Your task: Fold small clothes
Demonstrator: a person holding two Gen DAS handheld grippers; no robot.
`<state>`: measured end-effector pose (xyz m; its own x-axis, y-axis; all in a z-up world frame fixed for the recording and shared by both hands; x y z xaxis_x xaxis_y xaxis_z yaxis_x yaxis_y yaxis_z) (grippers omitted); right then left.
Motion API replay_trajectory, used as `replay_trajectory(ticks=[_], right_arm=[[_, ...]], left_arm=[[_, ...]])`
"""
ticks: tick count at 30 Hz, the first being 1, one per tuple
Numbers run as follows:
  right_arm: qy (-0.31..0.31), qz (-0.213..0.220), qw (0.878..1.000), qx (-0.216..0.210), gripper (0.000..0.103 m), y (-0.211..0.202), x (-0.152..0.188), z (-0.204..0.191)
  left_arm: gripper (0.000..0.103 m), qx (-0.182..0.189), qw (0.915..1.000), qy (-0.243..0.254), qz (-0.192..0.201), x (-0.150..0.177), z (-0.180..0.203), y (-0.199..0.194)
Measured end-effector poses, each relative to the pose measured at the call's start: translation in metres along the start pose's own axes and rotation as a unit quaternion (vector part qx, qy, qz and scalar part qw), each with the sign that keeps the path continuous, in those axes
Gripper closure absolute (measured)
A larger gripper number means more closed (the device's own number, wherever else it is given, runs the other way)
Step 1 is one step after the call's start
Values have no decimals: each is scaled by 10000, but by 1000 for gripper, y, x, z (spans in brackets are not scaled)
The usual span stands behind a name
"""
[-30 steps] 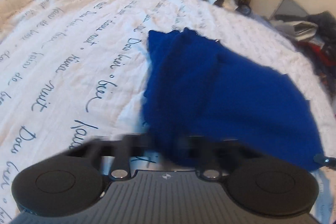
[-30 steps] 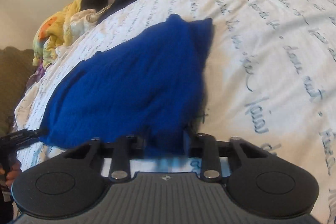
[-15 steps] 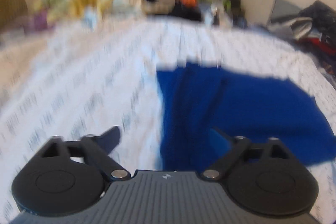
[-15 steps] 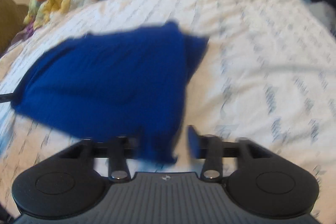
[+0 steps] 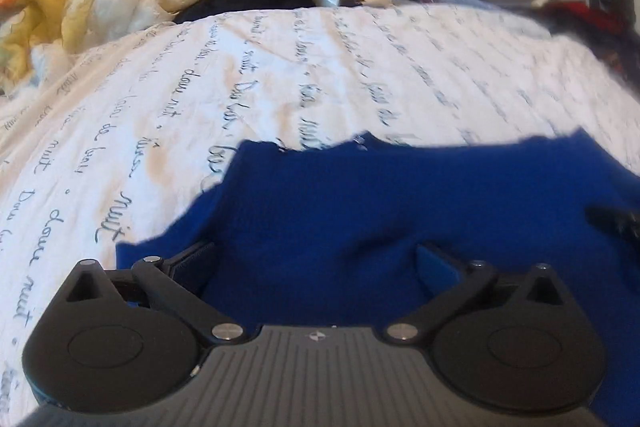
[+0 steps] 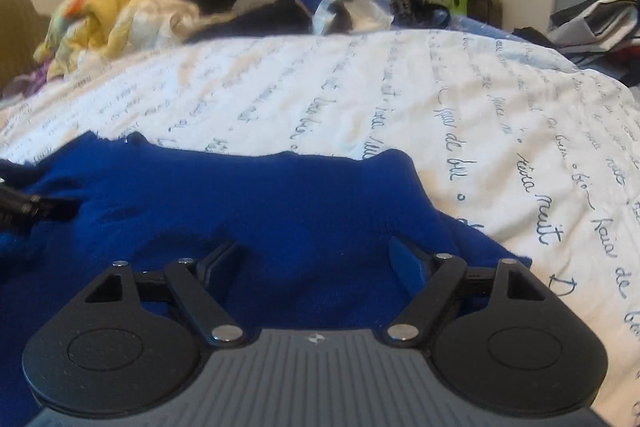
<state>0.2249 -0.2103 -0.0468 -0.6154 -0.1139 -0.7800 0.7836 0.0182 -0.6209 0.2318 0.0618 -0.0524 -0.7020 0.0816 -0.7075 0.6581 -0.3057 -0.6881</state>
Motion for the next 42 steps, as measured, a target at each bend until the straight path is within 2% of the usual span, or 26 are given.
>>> replay_trajectory(ticks=[2, 4, 7, 9, 10, 12, 15, 17, 20, 22, 25, 27, 28, 30, 32, 33, 34, 35, 37, 38, 40, 42], right_arm=[[-25, 26, 10000, 67, 22, -2, 2, 0], [2, 39, 10000, 50, 22, -3, 2, 0], [17, 66, 10000, 45, 22, -1, 1, 1], [16, 83, 9999, 55, 22, 1, 0, 1], [27, 88, 9999, 50, 22, 1, 0, 0], [46, 93, 9999, 24, 22, 1, -1, 1], [114, 100, 9999, -32, 22, 2, -1, 2], [121, 104, 9999, -37, 22, 1, -1, 2], [132, 110, 9998, -43, 22, 1, -1, 2], [152, 118, 9998, -56, 22, 0, -1, 2], [185, 129, 9997, -82, 22, -1, -1, 3], [214, 135, 9996, -106, 22, -1, -1, 3], [234, 138, 9996, -125, 22, -1, -1, 4], [290, 140, 9993, -176, 22, -1, -1, 5], [367, 142, 9989, -247, 22, -2, -1, 7], [415, 143, 9986, -287, 22, -2, -1, 8], [470, 145, 9982, -334, 21, -2, -2, 9], [534, 145, 9977, -387, 21, -3, -2, 10], [679, 142, 9963, -502, 21, -4, -2, 12], [786, 136, 9951, -580, 21, -4, -2, 14], [1120, 110, 9903, -819, 21, -5, -4, 22], [1848, 58, 9754, -1201, 21, -10, -8, 41]], left_arm=[[0, -18, 10000, 52, 43, 0, 1, -4], [0, -206, 9994, 148, 235, 3, 7, -13], [4, -485, 9966, 88, 657, 16, 17, -55], [0, -401, 9932, -260, 1059, 34, 21, -95], [0, -298, 9896, -606, 1269, 46, 22, -117], [0, -78, 9821, -1266, 1390, 76, 23, -149], [0, 127, 9627, -2387, 1266, 124, 21, -177], [0, 224, 9423, -3123, 1188, 150, 18, -187], [1, 550, 9272, -3472, 1296, 151, 17, -191], [2, 770, 9081, -3875, 1386, 145, 7, -184], [3, 879, 8789, -4434, 1524, 134, -5, -171], [10, 714, 8702, -4624, 1546, 129, -7, -167], [14, 558, 8716, -4626, 1526, 126, -7, -165], [47, 12, 8833, -4473, 1405, 123, -7, -162], [63, -528, 9028, -4108, 1161, 121, -4, -160], [74, -724, 9098, -3947, 1061, 121, -1, -159], [83, -945, 9135, -3836, 972, 122, 0, -159], [99, -1086, 9162, -3748, 908, 122, 1, -158], [99, -1307, 9218, -3537, 894, 117, 7, -158], [100, -1430, 9293, -3288, 882, 108, 14, -157], [100, -1368, 9486, -2694, 935, 79, 39, -150], [100, -1145, 9699, -1823, 1139, 43, 83, -142]])
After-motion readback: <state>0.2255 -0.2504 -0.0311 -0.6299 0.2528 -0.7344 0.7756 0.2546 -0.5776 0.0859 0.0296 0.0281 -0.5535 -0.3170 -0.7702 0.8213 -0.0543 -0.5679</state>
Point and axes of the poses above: each gripper's, at about its wrist camera, not at the fingertips, and y roughly the way its jaws point, z to its right, x to its underside, the point moved 9 cm from there along y, roughly the way its jaws point, and after that the axes turned 14 degrees about x, right-handed, at the moved point
